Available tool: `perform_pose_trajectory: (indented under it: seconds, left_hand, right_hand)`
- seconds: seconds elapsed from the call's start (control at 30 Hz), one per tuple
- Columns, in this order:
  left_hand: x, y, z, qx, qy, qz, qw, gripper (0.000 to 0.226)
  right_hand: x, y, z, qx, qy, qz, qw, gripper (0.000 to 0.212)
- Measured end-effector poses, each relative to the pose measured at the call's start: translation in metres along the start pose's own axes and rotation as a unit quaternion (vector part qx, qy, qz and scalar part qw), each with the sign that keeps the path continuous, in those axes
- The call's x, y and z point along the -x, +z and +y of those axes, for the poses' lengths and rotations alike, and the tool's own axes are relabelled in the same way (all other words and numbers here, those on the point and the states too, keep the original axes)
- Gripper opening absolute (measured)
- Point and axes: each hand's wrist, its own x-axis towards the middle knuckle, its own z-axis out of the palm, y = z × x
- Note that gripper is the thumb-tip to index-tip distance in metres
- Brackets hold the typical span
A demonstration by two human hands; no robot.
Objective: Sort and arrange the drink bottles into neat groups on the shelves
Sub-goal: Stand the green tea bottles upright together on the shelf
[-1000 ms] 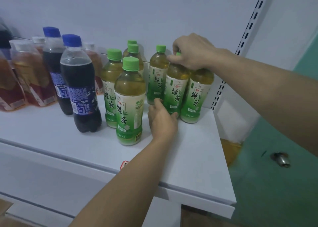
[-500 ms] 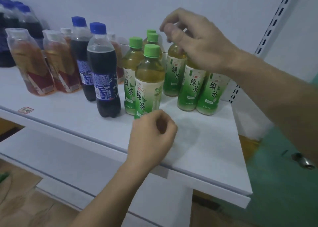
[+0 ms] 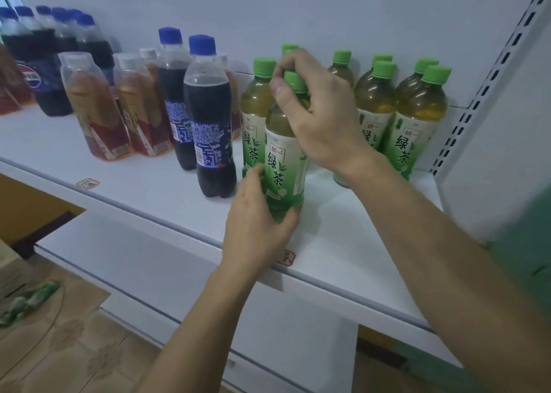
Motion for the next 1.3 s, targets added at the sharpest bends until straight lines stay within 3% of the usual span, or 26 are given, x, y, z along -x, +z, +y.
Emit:
perform_pose_trajectory:
  seconds: [0.17,0.3,0.47,0.8,0.97,1.1,1.17,1.3]
  left_hand:
    - [-0.014,0.013,0.017,0.066,-0.01,-0.029,0.997,0.061]
    - [-0.043,0.041,0.034,0.095,-0.014,-0.019,0.995,0.06]
    - [-0.083,0.071,0.044,0.051,-0.04,-0.005,0.998,0.07]
    - [-0.103,0.101,0.037,0.03,-0.067,0.003,0.997,0.074]
    - [-0.103,0.1,0.031,0.05,-0.071,0.008,0.996,0.065]
    - [-0.097,0.092,0.038,0.055,-0.046,0.049,0.996,0.06]
    - [-0.092,0.087,0.04,0.046,-0.032,0.062,0.996,0.059]
    - [-0.084,0.077,0.044,0.059,-0.025,0.04,0.997,0.057]
  right_hand:
    - [-0.035,-0.044,0.009,0.114,0.009,-0.176,0.978,0.012]
    - [-0.071,-0.064,0.025,0.185,0.009,-0.212,0.96,0.017]
    - [-0.098,-0.062,0.046,0.272,0.003,-0.274,0.922,0.009]
    - [-0.116,-0.053,0.082,0.319,0.009,-0.312,0.895,0.007]
    - [-0.12,-0.055,0.087,0.318,0.006,-0.325,0.891,0.006]
    - [-0.134,-0.046,0.074,0.264,-0.033,-0.269,0.926,0.034]
    - [-0.138,-0.03,0.062,0.252,-0.055,-0.284,0.923,0.039]
    - [-0.145,-0.003,0.056,0.287,-0.048,-0.344,0.892,0.022]
